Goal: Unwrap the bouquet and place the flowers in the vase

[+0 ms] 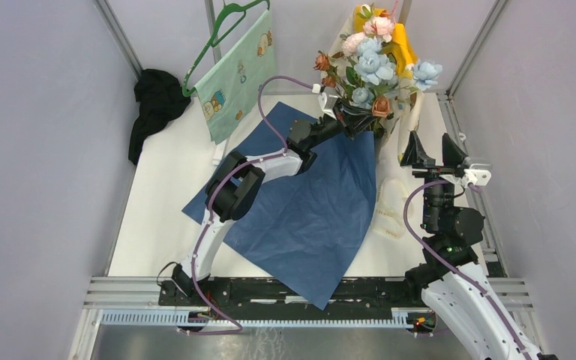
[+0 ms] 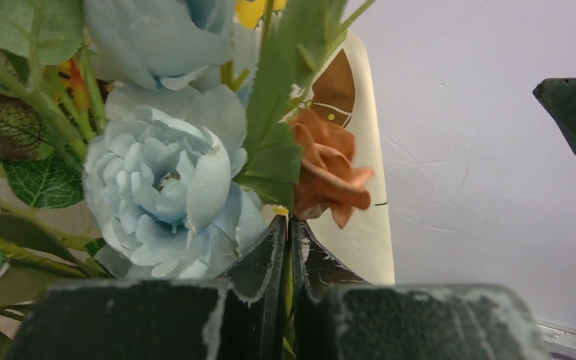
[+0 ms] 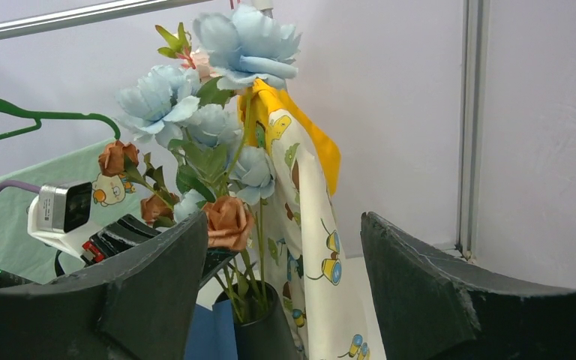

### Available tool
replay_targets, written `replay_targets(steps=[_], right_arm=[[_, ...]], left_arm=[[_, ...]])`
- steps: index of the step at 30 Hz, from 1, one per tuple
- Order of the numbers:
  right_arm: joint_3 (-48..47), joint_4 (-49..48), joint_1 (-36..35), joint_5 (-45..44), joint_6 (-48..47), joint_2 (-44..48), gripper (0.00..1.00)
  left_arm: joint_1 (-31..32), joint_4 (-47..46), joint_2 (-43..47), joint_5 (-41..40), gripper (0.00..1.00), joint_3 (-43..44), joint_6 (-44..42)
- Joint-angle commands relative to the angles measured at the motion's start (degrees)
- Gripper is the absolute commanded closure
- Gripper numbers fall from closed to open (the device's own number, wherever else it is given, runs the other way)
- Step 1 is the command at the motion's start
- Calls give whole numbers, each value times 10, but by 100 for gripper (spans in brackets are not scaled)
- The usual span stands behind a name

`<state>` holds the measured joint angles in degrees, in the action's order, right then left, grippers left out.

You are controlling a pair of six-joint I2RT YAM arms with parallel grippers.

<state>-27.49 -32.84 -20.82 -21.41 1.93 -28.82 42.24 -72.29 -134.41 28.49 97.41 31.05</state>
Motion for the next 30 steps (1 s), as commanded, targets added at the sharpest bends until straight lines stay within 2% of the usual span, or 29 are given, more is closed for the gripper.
replay_targets(steps=[1,4,14,18,21,23,30], right_arm=[[-5,-15,2,8,5,-1,19],[-6,-15,2,7,4,-2,19],[-6,-13,2,9,7,-7,15],[-6,-13,2,9,8,-7,11],[-6,-11,2,8,9,-8,2],[-7,-9,2,8,9,-9,2],[-9,-7,2,8,14,-17,2]], left_arm=[[2,0,37,-23,87,-2,-21],[2,17,39,-25,81,-4,-20],[2,52,68,-33,51,-38,-40],[2,56,84,-40,44,-59,-48],[2,63,98,-44,40,-75,-59],[2,66,115,-45,34,-87,-66],[4,87,195,-63,25,-137,-108]])
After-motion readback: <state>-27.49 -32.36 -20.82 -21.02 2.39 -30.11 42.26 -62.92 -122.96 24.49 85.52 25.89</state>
